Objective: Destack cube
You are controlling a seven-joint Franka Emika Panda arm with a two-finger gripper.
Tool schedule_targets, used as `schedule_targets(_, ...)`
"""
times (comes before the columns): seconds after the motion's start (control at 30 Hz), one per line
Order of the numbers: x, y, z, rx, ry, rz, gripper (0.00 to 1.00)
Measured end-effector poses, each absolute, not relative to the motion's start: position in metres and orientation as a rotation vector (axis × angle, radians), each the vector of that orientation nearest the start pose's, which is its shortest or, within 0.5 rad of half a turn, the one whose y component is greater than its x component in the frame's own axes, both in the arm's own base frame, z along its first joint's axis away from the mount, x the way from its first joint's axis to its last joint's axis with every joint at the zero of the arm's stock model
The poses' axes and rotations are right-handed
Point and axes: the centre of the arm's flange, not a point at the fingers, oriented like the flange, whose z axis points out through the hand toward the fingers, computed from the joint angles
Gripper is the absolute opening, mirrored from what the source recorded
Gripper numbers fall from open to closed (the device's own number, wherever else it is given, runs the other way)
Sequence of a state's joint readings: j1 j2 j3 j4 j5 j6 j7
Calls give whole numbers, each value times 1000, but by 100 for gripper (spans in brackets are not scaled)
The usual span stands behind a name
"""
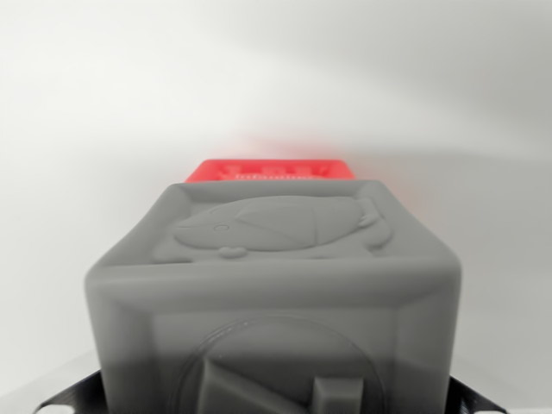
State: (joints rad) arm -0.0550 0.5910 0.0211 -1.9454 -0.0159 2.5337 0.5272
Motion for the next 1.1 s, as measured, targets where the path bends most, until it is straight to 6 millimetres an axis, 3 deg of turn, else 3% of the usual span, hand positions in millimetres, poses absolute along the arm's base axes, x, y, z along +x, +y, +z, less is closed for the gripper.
schedule_targets(0.47, 619, -21, 193, -3021, 855, 1, 0)
schedule_targets(1.1, 619, -21, 237, -3023, 854, -3, 0)
